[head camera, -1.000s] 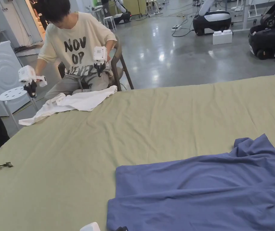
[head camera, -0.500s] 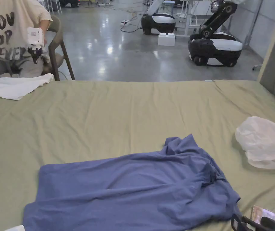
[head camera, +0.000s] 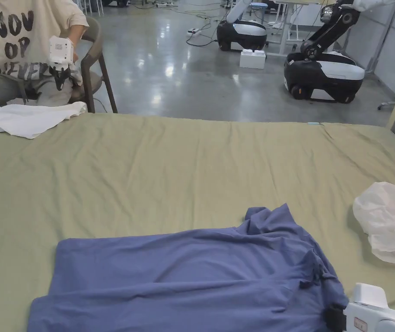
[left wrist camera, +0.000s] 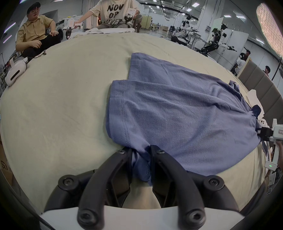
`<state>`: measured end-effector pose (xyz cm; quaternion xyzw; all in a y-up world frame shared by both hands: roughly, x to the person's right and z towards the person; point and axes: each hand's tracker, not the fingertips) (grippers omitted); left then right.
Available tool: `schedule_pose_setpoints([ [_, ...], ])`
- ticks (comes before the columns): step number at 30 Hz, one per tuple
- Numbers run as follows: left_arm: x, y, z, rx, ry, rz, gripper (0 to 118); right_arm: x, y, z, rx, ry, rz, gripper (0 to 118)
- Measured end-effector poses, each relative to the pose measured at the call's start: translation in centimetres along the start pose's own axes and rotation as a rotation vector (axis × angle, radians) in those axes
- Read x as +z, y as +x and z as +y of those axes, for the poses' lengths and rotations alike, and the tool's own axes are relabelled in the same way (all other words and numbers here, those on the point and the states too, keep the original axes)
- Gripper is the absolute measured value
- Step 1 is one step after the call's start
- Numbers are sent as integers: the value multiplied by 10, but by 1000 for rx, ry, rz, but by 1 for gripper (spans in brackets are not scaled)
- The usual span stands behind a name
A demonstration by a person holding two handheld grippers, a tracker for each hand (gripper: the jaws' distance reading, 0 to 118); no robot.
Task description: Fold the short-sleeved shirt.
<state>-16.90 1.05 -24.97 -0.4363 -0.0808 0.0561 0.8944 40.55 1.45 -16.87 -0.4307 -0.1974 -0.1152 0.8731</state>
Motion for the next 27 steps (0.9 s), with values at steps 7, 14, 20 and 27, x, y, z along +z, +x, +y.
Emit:
schedule_pose_setpoints([
  [7, 24, -7, 16, 13, 34, -68, 3, 35, -8, -2, 27, 31, -70, 8],
  [14, 75, -19, 24, -57, 69, -112, 2, 103, 3, -43, -78, 42, -50, 8],
  [20, 109, -35, -2, -145, -1, -110, 2, 156, 14, -117, -119, 4, -40, 8],
  [27, 113, -44, -29, -207, -41, -98, 9, 171, 14, -154, -145, -17, -18, 9],
])
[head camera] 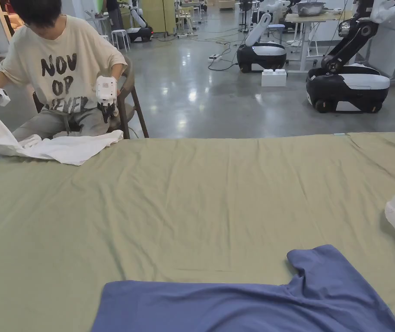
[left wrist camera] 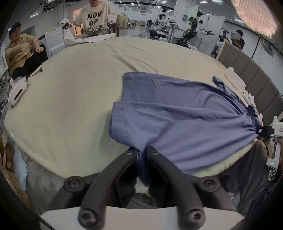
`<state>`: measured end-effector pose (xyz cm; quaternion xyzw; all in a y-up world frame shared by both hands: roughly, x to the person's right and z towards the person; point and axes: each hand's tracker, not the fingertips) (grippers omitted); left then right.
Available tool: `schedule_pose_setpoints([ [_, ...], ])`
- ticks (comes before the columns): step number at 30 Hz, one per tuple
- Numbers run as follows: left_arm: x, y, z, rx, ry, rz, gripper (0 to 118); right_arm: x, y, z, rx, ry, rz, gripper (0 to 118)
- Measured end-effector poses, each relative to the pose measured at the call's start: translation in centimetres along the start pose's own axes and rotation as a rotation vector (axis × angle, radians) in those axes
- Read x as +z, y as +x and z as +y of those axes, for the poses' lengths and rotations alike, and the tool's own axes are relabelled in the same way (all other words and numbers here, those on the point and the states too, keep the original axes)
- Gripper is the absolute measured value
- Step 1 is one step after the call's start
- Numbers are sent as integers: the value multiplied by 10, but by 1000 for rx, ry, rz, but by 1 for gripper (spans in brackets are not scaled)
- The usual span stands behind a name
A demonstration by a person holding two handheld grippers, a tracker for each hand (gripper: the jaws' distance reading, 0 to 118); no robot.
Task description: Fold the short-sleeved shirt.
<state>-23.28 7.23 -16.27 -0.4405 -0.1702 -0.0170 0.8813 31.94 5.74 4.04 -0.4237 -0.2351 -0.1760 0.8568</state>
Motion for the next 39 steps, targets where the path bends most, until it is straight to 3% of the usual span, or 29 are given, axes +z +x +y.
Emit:
schedule_pose_setpoints([
  [1, 0, 0, -3, -11, 16, 12, 18, 0, -1, 1, 4, -2, 2, 10],
  [2, 1, 1, -5, -39, 39, 53, 38, 0, -1, 3, 18, -11, -8, 18],
  [3, 5, 2, -5, -69, 66, 65, 71, 2, -1, 5, 31, 11, -40, 40],
  [4, 14, 3, -5, -81, 93, 69, 87, 6, -1, 7, 51, 48, -66, 57],
  [5, 24, 6, -4, -87, 151, 71, 92, 12, -1, 10, 64, 77, -62, 65],
  [9, 78, 25, 10, -105, 408, 101, 92, 43, 3, 26, 70, 253, 96, 66],
  [16, 161, 76, 38, -97, 729, 74, 92, 117, -27, 48, 125, 576, 207, 68],
  [20, 185, 102, 39, -185, 838, 48, 92, 146, -45, 53, 147, 681, 266, 73],
  [24, 197, 118, 37, -199, 860, 15, 86, 165, -58, 53, 170, 709, 320, 73],
  [26, 200, 123, 35, -210, 863, 5, 72, 171, -63, 51, 185, 715, 349, 67],
  [28, 204, 127, 31, -221, 873, 12, 43, 175, -68, 49, 210, 714, 365, 38],
  [30, 206, 129, 32, -224, 870, 6, 37, 178, -76, 48, 257, 698, 351, 33],
  [31, 207, 129, 32, -224, 865, -1, 30, 178, -80, 48, 284, 679, 328, 22],
  [33, 206, 129, 31, -217, 861, -9, 10, 176, -86, 43, 330, 697, 318, 3],
  [34, 206, 129, 32, -216, 860, -8, 3, 175, -88, 42, 338, 685, 327, 3],
  [39, 204, 125, 33, -202, 844, -26, 0, 166, -92, 44, 314, 661, 360, 0],
])
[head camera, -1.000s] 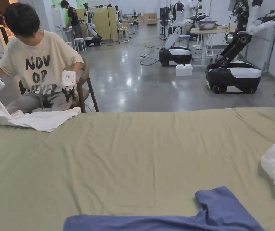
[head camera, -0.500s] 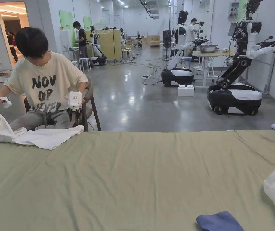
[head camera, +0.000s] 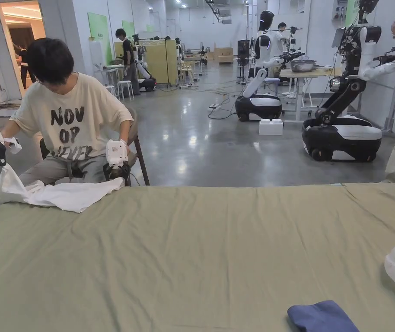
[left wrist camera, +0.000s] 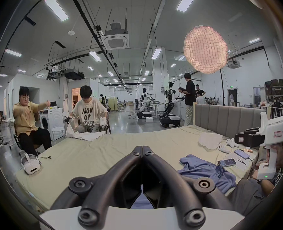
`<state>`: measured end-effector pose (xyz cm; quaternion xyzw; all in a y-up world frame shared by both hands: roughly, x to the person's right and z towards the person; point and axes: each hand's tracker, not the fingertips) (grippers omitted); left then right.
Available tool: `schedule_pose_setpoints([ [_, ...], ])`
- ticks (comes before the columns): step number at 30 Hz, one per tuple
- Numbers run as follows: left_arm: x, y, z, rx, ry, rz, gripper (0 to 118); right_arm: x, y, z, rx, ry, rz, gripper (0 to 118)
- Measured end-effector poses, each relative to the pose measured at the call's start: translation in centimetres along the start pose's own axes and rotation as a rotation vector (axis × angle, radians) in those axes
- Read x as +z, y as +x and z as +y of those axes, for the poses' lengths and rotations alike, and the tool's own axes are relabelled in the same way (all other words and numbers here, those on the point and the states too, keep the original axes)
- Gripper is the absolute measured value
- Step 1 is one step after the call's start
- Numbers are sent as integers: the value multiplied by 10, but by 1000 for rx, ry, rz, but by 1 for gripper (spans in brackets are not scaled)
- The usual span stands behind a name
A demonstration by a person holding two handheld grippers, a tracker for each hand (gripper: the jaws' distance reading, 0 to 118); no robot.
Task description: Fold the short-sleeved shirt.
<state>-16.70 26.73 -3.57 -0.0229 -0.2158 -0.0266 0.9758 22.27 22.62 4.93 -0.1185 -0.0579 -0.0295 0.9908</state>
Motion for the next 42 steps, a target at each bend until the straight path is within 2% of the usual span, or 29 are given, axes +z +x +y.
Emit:
schedule_pose_setpoints([
  [7, -30, -21, -7, 43, -67, 14, 0, -13, 0, -3, -6, -19, 9, 0],
  [11, -95, -53, -58, 89, -255, 17, 0, -22, 4, -16, -44, -72, 32, 0],
  [12, -113, -64, -72, 123, -306, 1, 9, -22, 5, -19, -44, -78, 33, 0],
  [13, -133, -74, -84, 148, -368, -2, 23, -21, 6, -23, -43, -85, 29, 0],
  [15, -178, -95, -110, 195, -494, 12, 70, -19, 11, -30, -47, -110, 12, 0],
  [16, -197, -104, -121, 223, -529, 7, 76, -18, 15, -35, -59, -122, 7, 0],
  [20, -274, -130, -163, 252, -676, 42, 75, -19, 32, -51, -108, -188, -62, 0],
  [23, -316, -147, -195, 365, -757, 67, 75, -17, 44, -56, -122, -220, -100, 0],
  [26, -341, -151, -217, 390, -818, 134, 71, -13, 52, -59, -107, -246, -147, 0],
  [29, -357, -149, -228, 441, -850, 121, 64, -12, 60, -62, -119, -271, -180, 0],
  [30, -355, -145, -231, 445, -859, 133, 55, -12, 62, -64, -127, -278, -192, 0],
  [31, -356, -143, -232, 418, -860, 162, 41, -13, 65, -66, -139, -285, -198, 0],
  [32, -357, -140, -231, 369, -862, 182, 19, -14, 67, -66, -160, -290, -197, 0],
  [33, -358, -138, -231, 373, -859, 134, 3, -16, 69, -68, -187, -292, -193, 0],
  [35, -359, -130, -233, 338, -885, 147, 3, -25, 74, -70, -220, -303, -181, 0],
  [38, -369, -132, -238, 335, -919, 154, 3, -56, 88, -64, -214, -317, -175, 2],
  [39, -372, -134, -238, 354, -940, 157, 3, -74, 98, -59, -213, -327, -170, 21],
  [41, -378, -137, -235, 362, -974, 155, 3, -120, 121, -47, -257, -457, -127, 71],
  [42, -380, -135, -233, 354, -989, 151, 3, -148, 134, -44, -286, -542, -106, 78],
])
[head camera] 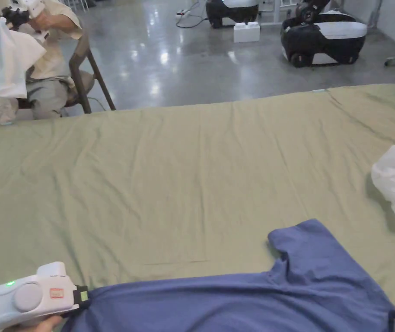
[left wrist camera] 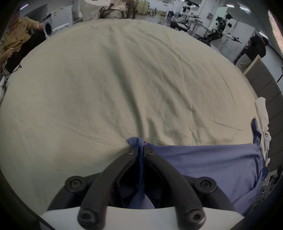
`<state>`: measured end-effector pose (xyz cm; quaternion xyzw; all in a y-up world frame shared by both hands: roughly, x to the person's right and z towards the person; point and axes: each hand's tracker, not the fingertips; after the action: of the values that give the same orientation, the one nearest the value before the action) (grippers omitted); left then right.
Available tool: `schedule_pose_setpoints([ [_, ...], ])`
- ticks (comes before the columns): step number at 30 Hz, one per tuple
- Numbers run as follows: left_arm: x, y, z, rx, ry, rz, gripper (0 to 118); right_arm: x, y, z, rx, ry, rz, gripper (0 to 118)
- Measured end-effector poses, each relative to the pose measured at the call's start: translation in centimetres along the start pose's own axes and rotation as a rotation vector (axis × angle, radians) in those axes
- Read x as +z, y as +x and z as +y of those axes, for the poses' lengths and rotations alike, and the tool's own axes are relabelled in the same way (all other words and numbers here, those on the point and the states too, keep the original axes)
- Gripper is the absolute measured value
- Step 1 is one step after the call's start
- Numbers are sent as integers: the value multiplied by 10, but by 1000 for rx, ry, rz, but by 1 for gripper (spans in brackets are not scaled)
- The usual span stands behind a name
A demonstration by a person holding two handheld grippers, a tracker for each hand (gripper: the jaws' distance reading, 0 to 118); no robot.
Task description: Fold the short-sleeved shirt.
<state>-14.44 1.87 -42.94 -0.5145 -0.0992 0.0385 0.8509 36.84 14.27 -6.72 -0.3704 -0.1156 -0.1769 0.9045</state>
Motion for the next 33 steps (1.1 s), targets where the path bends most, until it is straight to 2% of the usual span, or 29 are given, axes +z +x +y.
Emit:
schedule_pose_setpoints([
  [2, -1, 3, 2, -44, -20, 12, 3, -35, 12, 29, -19, 21, 82, 77],
  [4, 4, 13, -1, -74, -31, 23, 3, -73, 19, 58, -67, -27, -2, 77],
  [7, 6, 18, -4, -87, -30, 35, 3, -128, 31, 83, -74, -157, -74, 76],
  [8, 10, 24, -8, -95, -21, 42, 3, -149, 37, 84, -120, -210, -123, 76],
  [10, 13, 30, -15, -125, 4, 62, 3, -179, 43, 77, -157, -304, -149, 72],
  [11, 14, 33, -18, -149, 15, 71, 3, -190, 42, 71, -139, -344, -155, 66],
  [12, 6, 22, -9, -169, 22, 77, 3, -197, 38, 65, -86, -364, -167, 58],
  [14, 7, 24, -9, -188, 20, 83, 3, -208, 35, 56, 32, -341, -205, 56],
  [15, 7, 24, -8, -199, 19, 87, 3, -207, 31, 56, 56, -324, -215, 54],
  [16, 4, 22, -6, -201, 17, 85, 3, -206, 29, 57, 47, -318, -229, 47],
  [17, 4, 21, -5, -200, 14, 86, 3, -206, 29, 59, 73, -315, -236, 35],
  [18, 6, 21, -4, -198, 13, 86, 3, -202, 28, 61, 97, -304, -239, 11],
  [19, 10, 21, -3, -197, 19, 87, 1, -200, 32, 63, 74, -306, -221, 0],
  [21, 20, 18, -6, -200, 66, 72, 1, -190, 40, 65, 15, -278, -174, 0],
  [24, 54, 6, -12, -192, 157, -1, 1, -147, 42, 62, -19, -179, -96, 0],
  [28, 120, -20, -43, -150, 223, -122, 1, -73, 40, 41, 3, -80, -55, 0],
  [33, 182, -47, -108, -144, 236, -166, 1, 8, 38, -23, 5, -48, -57, 0],
])
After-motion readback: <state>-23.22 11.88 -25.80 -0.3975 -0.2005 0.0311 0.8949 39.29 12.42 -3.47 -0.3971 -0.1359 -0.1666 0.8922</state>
